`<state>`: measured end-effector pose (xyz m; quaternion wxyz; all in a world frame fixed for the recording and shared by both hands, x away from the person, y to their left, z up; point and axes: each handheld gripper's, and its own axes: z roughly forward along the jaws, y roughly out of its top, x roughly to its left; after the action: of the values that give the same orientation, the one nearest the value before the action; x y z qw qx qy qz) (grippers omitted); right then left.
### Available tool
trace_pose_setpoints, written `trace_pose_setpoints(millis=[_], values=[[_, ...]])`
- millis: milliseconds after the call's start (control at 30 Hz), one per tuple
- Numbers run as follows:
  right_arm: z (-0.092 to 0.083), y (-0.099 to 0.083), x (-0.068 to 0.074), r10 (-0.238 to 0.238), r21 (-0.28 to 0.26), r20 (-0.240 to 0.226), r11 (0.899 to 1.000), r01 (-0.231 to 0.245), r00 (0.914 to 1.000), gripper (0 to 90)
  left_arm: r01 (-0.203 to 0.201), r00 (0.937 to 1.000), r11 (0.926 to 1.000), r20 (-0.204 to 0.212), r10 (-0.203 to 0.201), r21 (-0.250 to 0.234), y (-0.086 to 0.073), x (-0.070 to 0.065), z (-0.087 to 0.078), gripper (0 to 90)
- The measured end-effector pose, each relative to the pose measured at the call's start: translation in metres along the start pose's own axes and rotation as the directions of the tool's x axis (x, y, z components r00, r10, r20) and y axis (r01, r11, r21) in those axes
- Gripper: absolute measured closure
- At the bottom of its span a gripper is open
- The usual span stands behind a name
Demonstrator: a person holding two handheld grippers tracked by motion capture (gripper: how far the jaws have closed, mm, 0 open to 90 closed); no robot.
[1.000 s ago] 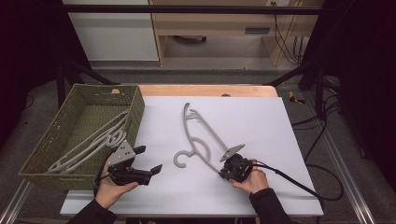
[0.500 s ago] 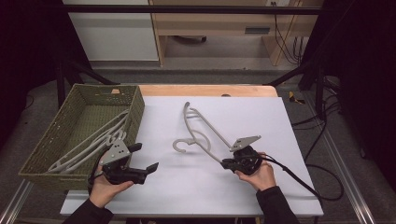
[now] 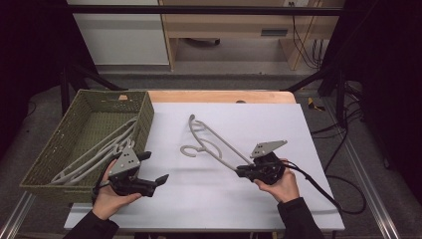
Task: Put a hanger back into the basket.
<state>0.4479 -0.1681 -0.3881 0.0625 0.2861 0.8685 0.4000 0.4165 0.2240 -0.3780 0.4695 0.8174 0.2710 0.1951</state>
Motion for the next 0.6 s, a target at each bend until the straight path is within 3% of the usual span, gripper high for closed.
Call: trace_pose_setpoints(millis=[200,367,533,600], values=[[-0.011,0.005,0.002,-0.014,-0.031,-0.029,0.999,0.013,0.9995,82.7,-0.044,0.999,0.9982,0.008,0.043,0.042,0.004,-0.002,0.005,7.8],[-0.019,0.012,0.007,-0.05,-0.065,-0.097,0.997,0.044,0.9941,82.6,-0.104,0.9946,0.9922,0.013,0.103,0.069,0.016,-0.003,0.007,7.3],[-0.022,0.018,0.016,-0.078,-0.062,-0.137,0.996,0.069,0.9875,82.6,-0.156,0.9878,0.9815,0.027,0.153,0.112,0.028,0.002,0.012,6.6],[-0.022,0.018,0.018,-0.083,-0.065,-0.154,0.995,0.074,0.9845,82.6,-0.179,0.9839,0.9737,0.029,0.176,0.141,0.031,0.006,0.015,6.6]])
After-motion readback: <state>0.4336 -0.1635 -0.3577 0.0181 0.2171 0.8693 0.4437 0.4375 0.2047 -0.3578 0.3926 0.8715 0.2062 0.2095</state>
